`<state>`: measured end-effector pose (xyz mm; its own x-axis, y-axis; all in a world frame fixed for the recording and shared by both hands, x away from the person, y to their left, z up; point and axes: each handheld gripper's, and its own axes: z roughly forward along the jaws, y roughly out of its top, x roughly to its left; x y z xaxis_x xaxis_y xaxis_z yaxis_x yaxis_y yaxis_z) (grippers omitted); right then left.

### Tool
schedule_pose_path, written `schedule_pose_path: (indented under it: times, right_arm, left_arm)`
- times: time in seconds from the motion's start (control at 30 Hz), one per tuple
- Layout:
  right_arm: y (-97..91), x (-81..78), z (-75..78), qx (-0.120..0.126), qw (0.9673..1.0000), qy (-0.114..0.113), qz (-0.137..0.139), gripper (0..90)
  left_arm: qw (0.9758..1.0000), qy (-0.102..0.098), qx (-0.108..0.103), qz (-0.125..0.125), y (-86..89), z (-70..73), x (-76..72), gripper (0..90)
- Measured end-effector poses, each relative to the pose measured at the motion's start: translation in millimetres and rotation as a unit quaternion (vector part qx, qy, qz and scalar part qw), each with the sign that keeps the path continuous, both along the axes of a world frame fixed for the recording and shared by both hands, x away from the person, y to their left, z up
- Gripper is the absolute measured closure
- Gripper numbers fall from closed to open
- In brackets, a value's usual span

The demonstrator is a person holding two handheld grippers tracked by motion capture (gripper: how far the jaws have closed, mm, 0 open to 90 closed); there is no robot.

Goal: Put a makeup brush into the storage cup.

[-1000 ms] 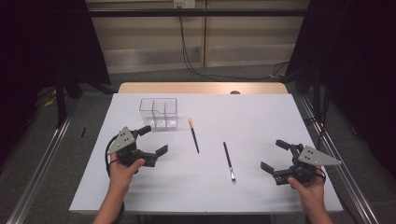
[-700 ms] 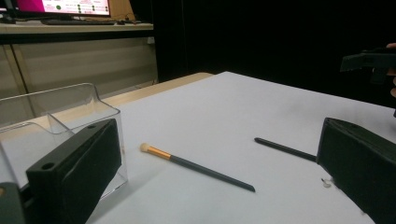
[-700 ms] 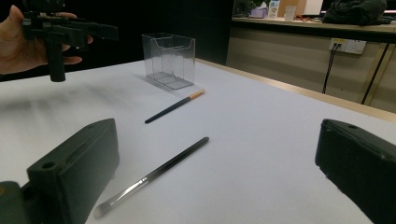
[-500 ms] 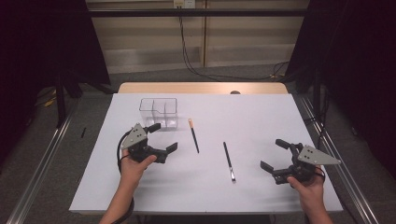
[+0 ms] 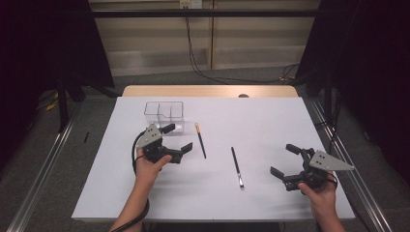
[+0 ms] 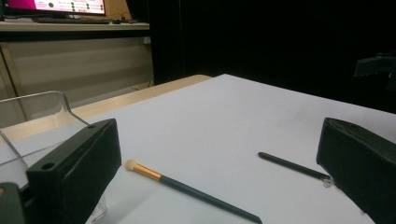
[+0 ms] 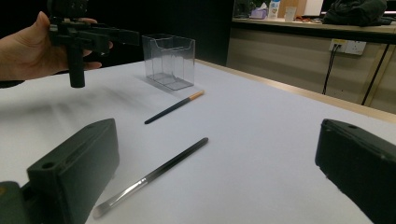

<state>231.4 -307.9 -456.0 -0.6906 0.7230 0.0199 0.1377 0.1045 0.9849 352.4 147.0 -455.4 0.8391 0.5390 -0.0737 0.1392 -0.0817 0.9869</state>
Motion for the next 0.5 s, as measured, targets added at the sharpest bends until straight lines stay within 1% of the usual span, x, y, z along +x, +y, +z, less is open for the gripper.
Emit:
schedule_pose_path:
  times: [0.1,0.17,0.23,0.33,0.37,0.5]
  right_arm:
    - [0.0,0.1,-0.1,0.000,1.0000,0.000,0.000,0.0]
    - [0.1,0.2,-0.2,0.000,1.0000,0.001,0.000,0.0]
    - [0.2,0.2,-0.2,0.000,1.0000,0.001,0.000,0.0]
    - [0.1,0.0,-0.1,-0.001,1.0000,0.001,0.000,0.0]
    - [0.0,0.0,0.0,-0.001,1.0000,0.000,0.000,0.0]
    - [-0.7,-0.1,0.1,0.000,1.0000,0.001,0.000,0.0]
  left_arm:
    - [1.0000,0.003,-0.005,0.002,-3.5,-0.2,2.2,0.0]
    - [1.0000,0.001,-0.003,0.000,-6.2,0.0,4.4,0.0]
    - [1.0000,0.003,-0.008,0.003,-10.0,0.0,6.8,0.0]
    - [1.0000,0.003,-0.004,0.001,-14.6,-0.9,10.0,0.0]
    - [1.0000,0.007,-0.006,0.002,-17.1,-1.9,11.1,0.0]
    - [0.9999,0.011,-0.003,0.003,-23.4,-5.1,15.2,0.0]
